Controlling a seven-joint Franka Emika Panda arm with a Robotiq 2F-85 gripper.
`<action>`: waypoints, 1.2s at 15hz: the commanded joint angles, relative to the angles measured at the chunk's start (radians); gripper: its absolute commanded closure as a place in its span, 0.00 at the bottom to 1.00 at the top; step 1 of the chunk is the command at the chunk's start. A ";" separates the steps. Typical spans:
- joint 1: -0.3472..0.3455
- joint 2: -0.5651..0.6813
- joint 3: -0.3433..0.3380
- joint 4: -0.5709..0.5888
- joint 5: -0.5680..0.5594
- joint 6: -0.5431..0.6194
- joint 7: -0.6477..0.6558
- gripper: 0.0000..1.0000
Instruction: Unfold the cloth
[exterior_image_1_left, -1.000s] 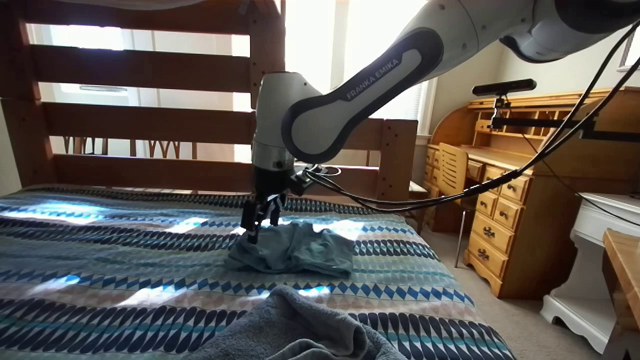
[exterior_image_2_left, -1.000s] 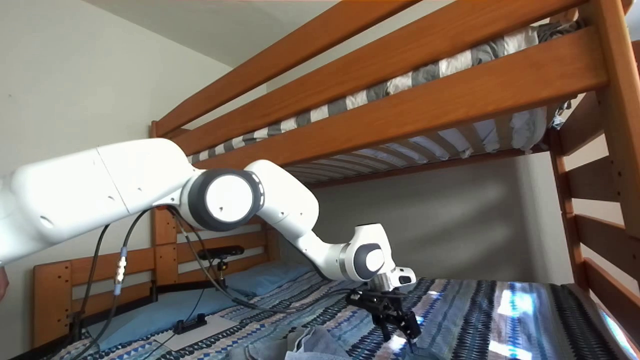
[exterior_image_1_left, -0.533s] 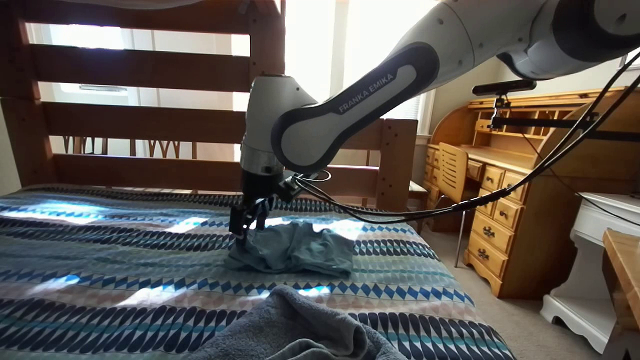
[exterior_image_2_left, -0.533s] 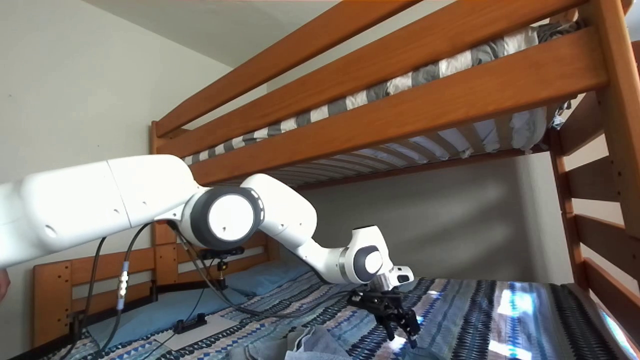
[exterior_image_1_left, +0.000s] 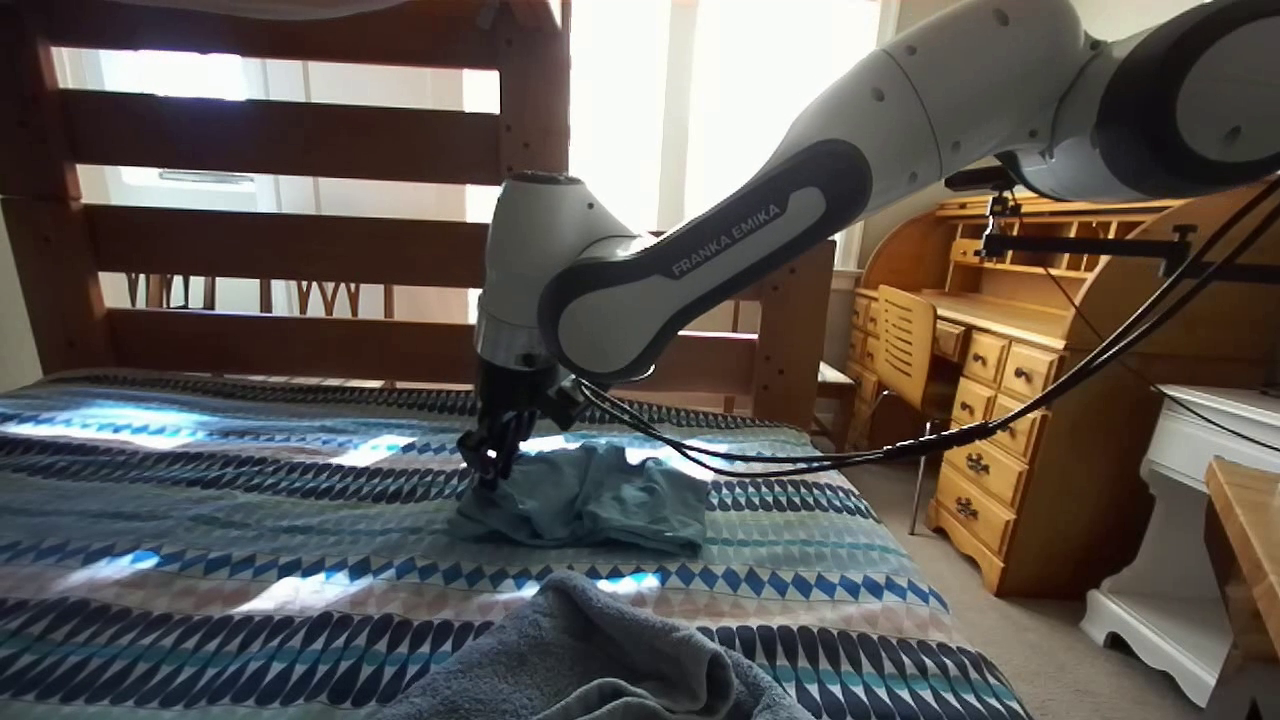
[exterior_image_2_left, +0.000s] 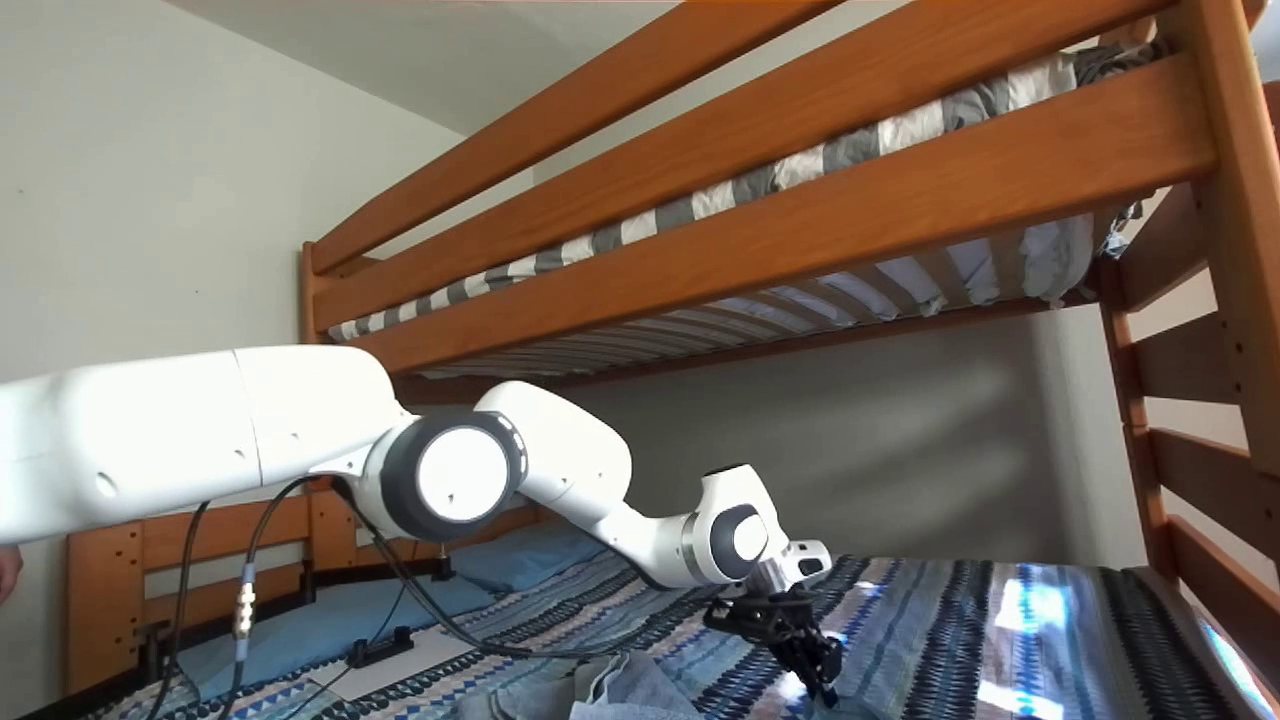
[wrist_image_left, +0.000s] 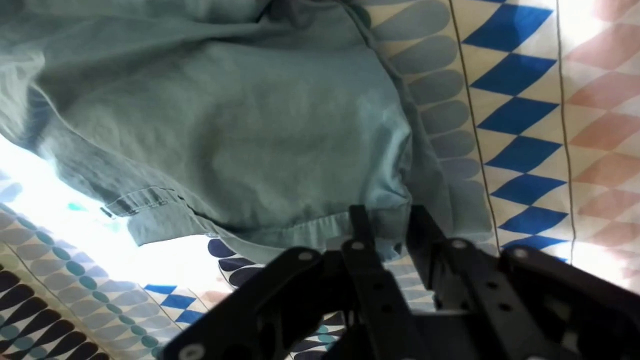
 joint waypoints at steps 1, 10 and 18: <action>0.017 0.096 -0.034 0.138 -0.004 -0.017 0.036 1.00; -0.028 -0.098 -0.038 -0.002 0.016 -0.278 0.084 0.99; -0.079 -0.158 -0.036 -0.125 0.038 -0.378 0.389 0.99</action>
